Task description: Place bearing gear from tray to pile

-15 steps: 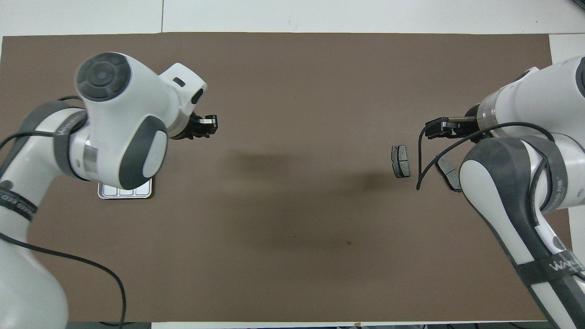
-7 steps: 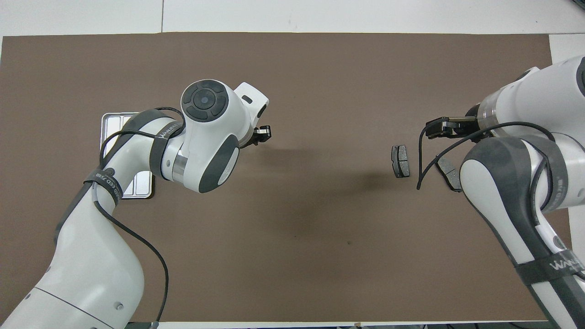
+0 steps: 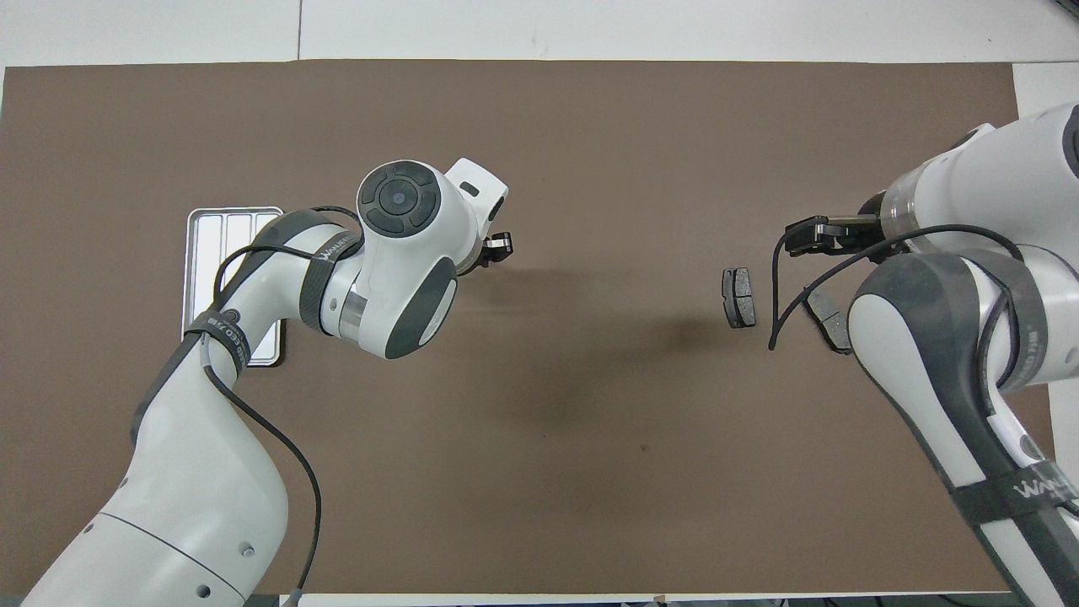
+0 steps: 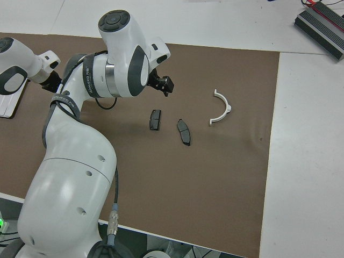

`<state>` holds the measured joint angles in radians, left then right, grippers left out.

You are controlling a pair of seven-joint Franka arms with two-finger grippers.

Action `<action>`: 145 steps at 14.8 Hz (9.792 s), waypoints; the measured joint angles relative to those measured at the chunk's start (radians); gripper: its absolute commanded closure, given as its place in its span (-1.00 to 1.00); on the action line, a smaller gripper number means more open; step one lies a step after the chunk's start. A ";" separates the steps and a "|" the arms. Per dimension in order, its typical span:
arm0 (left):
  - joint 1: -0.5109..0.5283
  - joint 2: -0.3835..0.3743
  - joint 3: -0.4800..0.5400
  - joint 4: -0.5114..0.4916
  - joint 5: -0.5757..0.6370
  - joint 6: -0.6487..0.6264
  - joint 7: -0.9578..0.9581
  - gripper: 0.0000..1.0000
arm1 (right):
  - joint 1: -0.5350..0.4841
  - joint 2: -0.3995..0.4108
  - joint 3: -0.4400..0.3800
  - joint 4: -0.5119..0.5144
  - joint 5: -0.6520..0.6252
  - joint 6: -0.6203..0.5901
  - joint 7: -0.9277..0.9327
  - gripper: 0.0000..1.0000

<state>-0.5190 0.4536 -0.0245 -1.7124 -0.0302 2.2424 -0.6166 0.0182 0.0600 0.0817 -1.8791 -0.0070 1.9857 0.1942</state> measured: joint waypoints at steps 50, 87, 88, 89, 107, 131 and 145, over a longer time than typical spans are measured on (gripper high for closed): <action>0.500 -0.129 0.019 -0.263 0.028 0.115 0.542 -0.87 | 0.616 0.757 0.002 0.730 -0.144 -0.009 1.055 -1.00; 0.486 -0.149 0.012 0.104 -0.046 -0.294 0.544 1.00 | 0.594 0.803 0.014 0.752 -0.057 -0.009 0.999 0.77; 0.486 -0.148 0.012 0.104 -0.046 -0.294 0.544 1.00 | 0.594 0.802 0.014 0.752 -0.057 -0.007 0.999 0.97; 0.486 -0.148 0.012 0.104 -0.046 -0.294 0.544 1.00 | 0.594 0.802 0.014 0.752 -0.057 -0.007 0.999 1.00; 0.071 -0.115 0.003 0.095 -0.031 -0.225 0.083 1.00 | 0.084 0.491 -0.005 0.724 -0.063 -0.423 0.001 1.00; -0.117 0.075 0.013 0.011 0.053 0.085 -0.169 0.86 | -0.054 0.546 0.000 0.313 -0.098 0.205 -0.199 -1.00; 0.083 0.007 0.038 0.093 0.123 -0.019 -0.027 -1.00 | 0.289 0.344 0.019 0.334 -0.077 -0.071 0.486 -1.00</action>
<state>-0.4357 0.4607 0.0138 -1.6193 0.0933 2.2237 -0.6436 0.3074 0.4042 0.1006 -1.5450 -0.0837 1.9150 0.6801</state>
